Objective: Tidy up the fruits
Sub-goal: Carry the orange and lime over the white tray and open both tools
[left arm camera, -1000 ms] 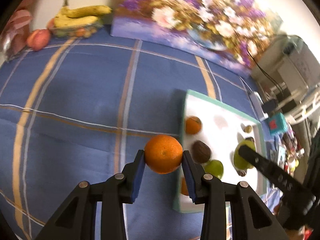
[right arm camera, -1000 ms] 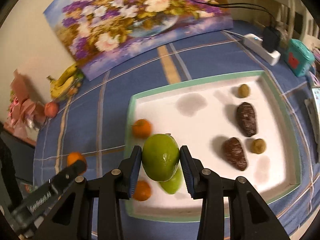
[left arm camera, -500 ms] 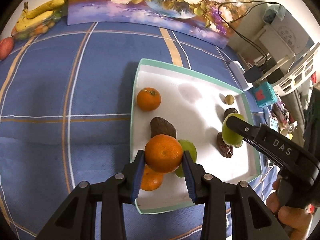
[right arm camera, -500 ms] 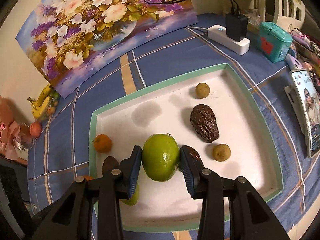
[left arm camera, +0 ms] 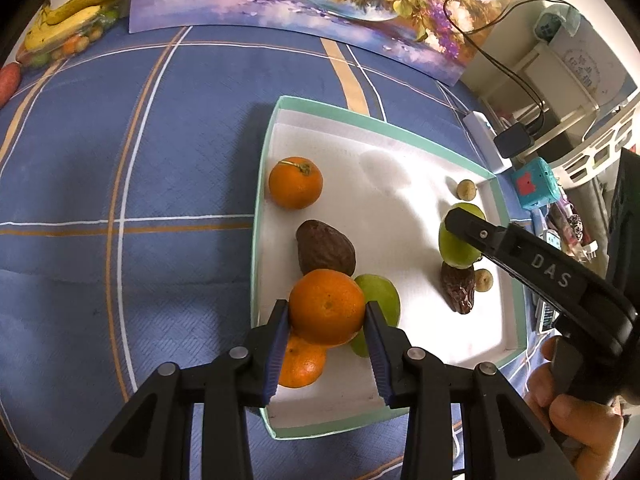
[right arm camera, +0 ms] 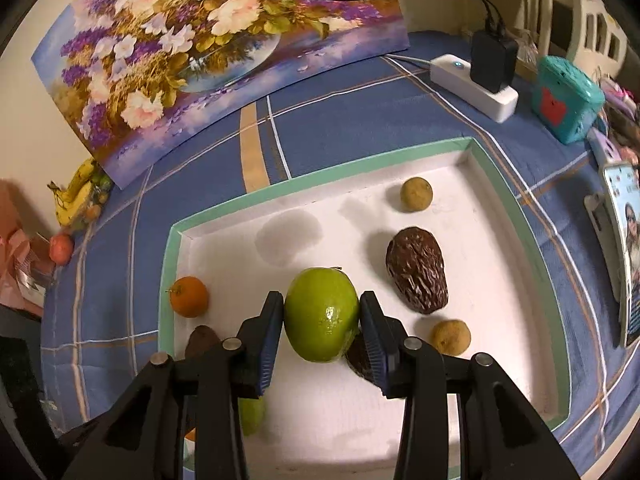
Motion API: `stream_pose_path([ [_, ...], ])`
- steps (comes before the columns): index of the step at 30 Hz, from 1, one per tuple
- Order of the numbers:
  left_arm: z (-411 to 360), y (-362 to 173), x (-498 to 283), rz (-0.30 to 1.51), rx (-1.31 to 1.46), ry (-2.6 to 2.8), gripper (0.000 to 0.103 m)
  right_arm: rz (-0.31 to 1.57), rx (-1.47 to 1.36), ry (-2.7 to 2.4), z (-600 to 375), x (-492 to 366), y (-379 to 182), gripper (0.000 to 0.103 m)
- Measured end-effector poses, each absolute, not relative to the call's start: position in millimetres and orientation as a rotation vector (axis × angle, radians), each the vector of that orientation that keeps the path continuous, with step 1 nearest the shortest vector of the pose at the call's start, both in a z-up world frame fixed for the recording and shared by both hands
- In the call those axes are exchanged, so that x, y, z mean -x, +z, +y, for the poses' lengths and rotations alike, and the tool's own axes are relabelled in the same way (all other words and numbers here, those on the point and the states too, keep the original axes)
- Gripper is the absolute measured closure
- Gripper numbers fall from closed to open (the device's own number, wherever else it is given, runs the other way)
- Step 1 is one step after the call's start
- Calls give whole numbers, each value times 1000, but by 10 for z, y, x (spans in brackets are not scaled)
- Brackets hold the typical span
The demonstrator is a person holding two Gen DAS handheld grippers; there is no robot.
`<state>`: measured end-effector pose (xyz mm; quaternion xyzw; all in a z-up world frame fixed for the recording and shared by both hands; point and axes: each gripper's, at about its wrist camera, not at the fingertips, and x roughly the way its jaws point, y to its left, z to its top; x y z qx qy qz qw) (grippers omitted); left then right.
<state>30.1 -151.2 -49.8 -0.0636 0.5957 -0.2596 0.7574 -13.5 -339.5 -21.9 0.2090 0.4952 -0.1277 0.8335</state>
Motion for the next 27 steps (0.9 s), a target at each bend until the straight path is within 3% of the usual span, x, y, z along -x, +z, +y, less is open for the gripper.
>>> stream_pose_path([
  [27,-1431,-567,-368,1343,210,-560,62,1112,-347,-297,-3353,40,-467,62],
])
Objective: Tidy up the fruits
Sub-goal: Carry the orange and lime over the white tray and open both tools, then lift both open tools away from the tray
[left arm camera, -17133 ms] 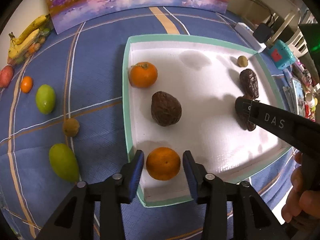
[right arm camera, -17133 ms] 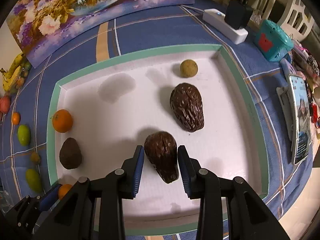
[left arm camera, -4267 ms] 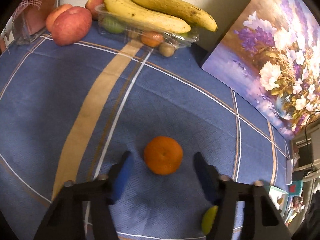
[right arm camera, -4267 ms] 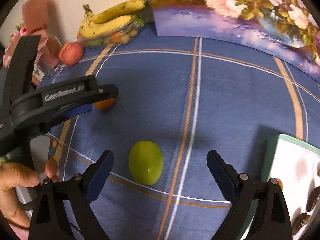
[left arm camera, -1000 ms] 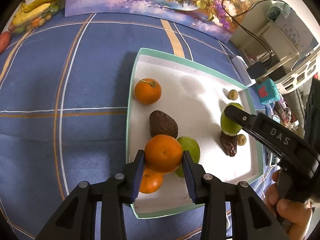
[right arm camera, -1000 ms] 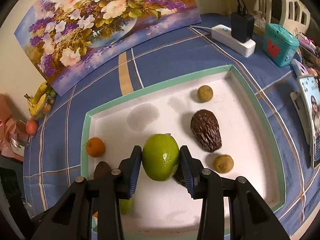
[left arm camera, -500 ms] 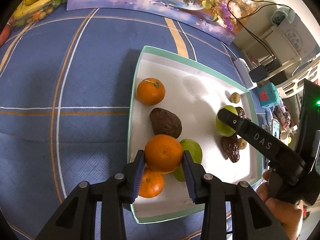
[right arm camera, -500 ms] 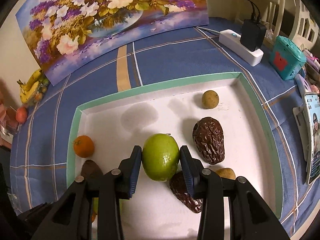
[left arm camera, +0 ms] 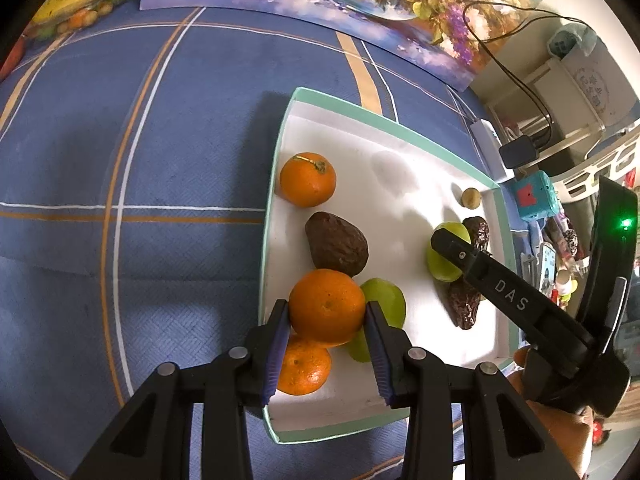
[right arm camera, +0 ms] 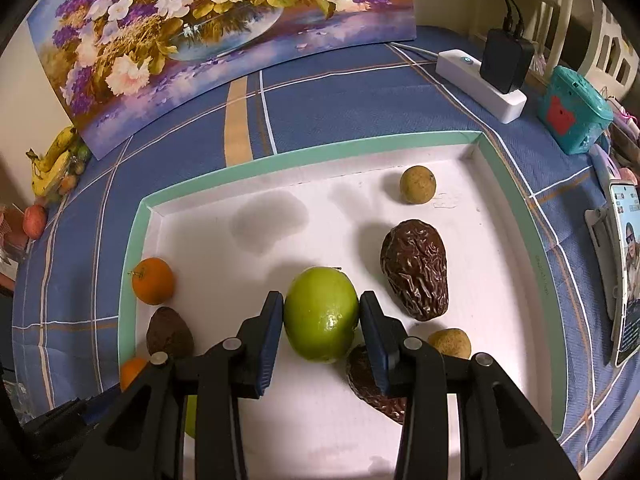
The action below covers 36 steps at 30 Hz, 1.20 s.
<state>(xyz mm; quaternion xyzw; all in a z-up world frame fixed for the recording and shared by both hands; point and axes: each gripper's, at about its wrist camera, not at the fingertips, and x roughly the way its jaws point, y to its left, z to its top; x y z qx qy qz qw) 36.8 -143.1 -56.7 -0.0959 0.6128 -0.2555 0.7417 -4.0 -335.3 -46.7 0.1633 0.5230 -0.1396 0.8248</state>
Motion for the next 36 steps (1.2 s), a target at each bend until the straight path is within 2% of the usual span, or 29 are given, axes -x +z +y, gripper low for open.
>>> stream_pose_path([
  [7,-1410,-531,-344,1350,211,-571,61,1111,-330,-302,-3330,49,-460,62],
  [10,-1367,-469,-331,1342,226,-582,52,1118,-322,-306,-3321,62,-450,62],
  [20,-1213,-213,-314,1273,259,-592,50,1089,-308,-322,-3291,140,-290,62],
  [25,-1021,-183,-385,1248,238,-471,41,1070,-291,-323,-3215,181,-161,62],
  [28,-892,-264,-447,1266,235,-372,27,1062,-283,-313,-3167,190,-115,62],
  [30,-786,-316,-490,1269,240,-297,11,1061,-290,-299,-3132,189,-107,59],
  [32,-693,-351,-521,1257,245,-244,0,1062,-294,-281,-3085,183,-112,46],
  [36,-510,-360,-567,1214,232,-163,0,1078,-279,-274,-3003,162,-150,32],
])
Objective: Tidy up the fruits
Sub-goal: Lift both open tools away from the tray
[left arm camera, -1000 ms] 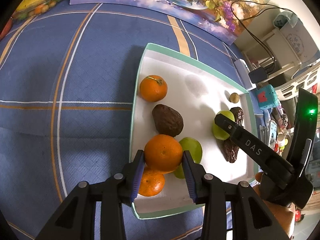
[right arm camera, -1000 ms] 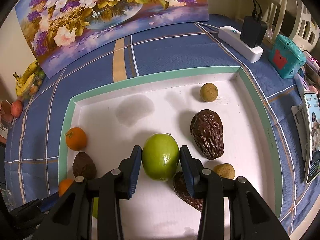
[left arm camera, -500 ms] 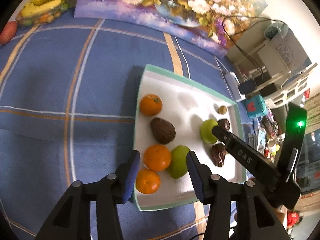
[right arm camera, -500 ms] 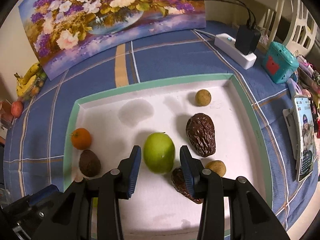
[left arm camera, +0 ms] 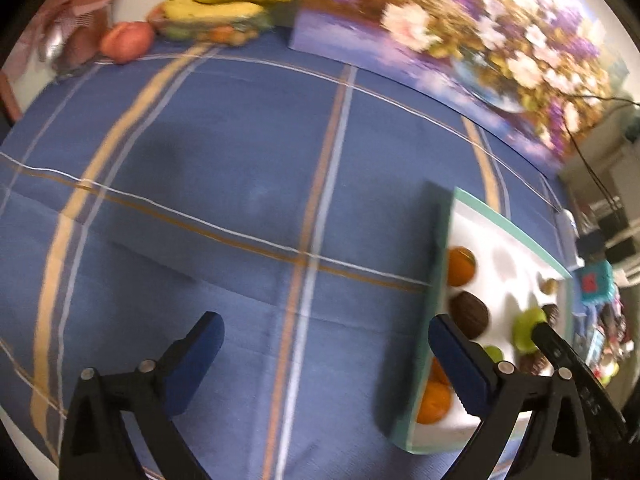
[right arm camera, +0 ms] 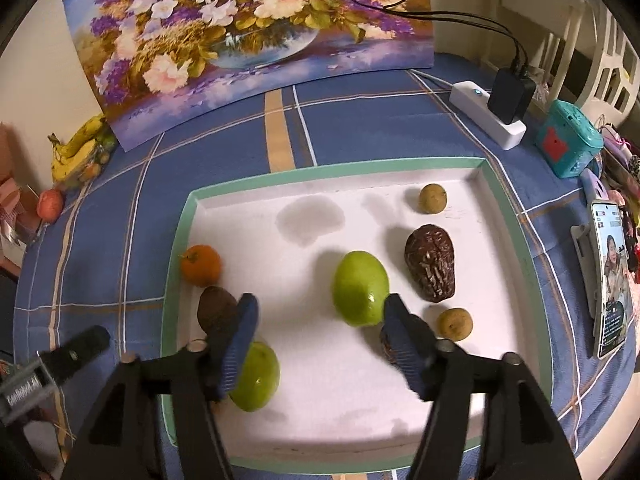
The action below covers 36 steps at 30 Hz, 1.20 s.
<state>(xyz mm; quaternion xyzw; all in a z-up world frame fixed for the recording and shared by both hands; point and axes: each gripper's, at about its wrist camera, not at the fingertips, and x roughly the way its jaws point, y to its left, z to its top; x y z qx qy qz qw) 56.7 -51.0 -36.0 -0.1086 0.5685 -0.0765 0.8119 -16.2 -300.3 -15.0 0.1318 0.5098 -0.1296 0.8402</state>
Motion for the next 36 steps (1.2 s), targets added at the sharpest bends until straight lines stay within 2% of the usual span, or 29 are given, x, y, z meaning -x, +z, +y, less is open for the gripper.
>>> stream_pose_path([
  [4,-405,-378,-589,1201,216,-118,0,1080,-274,-264,-2953,157,-163,30],
  [6,-376,-380,-594,1193,203,-104,0,1080,-272,-259,-2933,157,-167,22],
  [7,-369,-373,-597,1190,200,-102,0,1079,-270,-256,-2916,162,-169,11],
  [8,-369,-360,-592,1189,198,-103,0,1074,-270,-250,-2897,170,-170,9],
  [19,-435,-95,-535,1085,139,-123,0,1047,-269,-220,-2728,268,-128,9],
  [24,-443,-6,-530,1083,52,-26,0,1040,-257,-230,-2683,337,-109,9],
  [29,-353,14,-461,1104,112,-56,0,1036,-247,-237,-2661,411,-93,9],
  [36,-289,264,-168,1062,60,-84,0,1017,-228,-242,-2615,562,-19,9],
])
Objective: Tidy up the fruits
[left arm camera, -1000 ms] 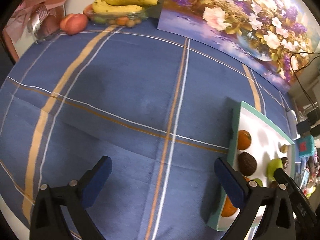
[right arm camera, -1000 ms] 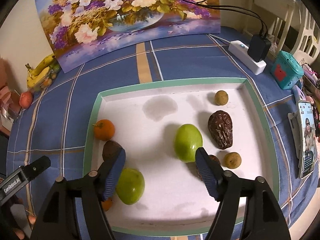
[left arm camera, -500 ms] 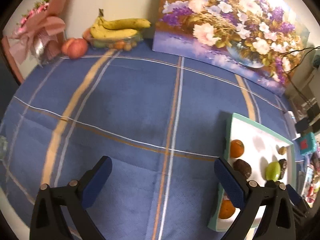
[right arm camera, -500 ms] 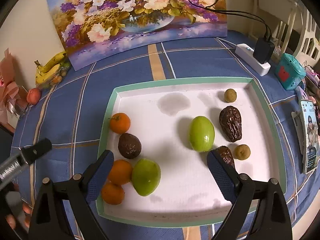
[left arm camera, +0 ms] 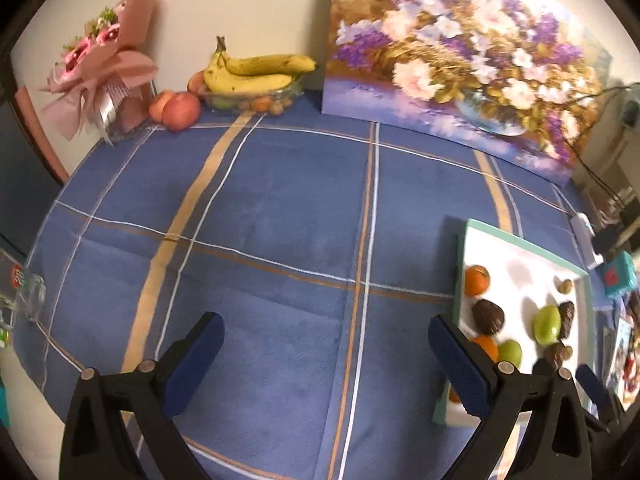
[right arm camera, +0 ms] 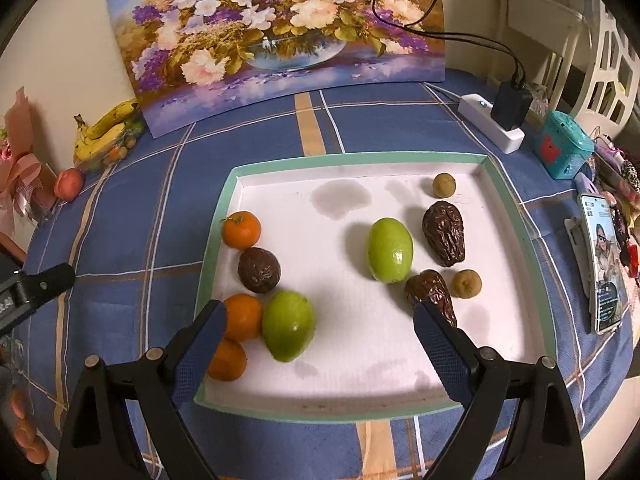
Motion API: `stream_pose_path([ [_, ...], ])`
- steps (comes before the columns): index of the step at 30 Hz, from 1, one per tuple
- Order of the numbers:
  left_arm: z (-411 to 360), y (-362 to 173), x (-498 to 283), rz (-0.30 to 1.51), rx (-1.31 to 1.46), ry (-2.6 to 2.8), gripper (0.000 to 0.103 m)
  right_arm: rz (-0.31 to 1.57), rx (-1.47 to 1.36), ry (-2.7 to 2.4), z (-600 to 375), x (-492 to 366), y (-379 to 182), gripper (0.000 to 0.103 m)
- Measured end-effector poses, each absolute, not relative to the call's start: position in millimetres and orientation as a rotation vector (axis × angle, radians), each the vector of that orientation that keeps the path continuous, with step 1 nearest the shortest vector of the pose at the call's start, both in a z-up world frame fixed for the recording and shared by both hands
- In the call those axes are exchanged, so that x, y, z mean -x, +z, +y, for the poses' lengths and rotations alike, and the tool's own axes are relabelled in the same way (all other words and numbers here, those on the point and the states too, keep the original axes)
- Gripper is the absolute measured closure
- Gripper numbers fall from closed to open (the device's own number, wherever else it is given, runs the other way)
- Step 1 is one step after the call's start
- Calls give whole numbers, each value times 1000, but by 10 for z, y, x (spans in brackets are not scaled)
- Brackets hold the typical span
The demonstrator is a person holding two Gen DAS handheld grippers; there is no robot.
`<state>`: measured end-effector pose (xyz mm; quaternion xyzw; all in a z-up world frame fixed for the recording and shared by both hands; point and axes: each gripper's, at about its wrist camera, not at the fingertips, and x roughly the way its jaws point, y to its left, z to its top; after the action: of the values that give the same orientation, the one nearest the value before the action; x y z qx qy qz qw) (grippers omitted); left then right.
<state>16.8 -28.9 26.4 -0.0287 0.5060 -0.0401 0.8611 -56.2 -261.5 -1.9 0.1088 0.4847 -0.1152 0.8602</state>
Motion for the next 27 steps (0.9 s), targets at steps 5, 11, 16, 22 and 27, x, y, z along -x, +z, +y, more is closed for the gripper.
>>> stream_pose_path([
  [5,-249,376,96,1047,36,-134,0,997,-205,-224,-2513,747,50,9],
  [11,-162,439,291,1008,22,-122,0,968,-192,-192,-2393,976,119,9],
  [16,-100,384,323,1009,24,-120,0,938,-195,-203,-2387,1037,192,9],
  [22,-55,313,311,1020,33,-113,0,953,-211,-209,-2416,1014,151,9],
  [27,-38,324,322,995,44,-127,0,964,-218,-209,-2434,999,124,9],
])
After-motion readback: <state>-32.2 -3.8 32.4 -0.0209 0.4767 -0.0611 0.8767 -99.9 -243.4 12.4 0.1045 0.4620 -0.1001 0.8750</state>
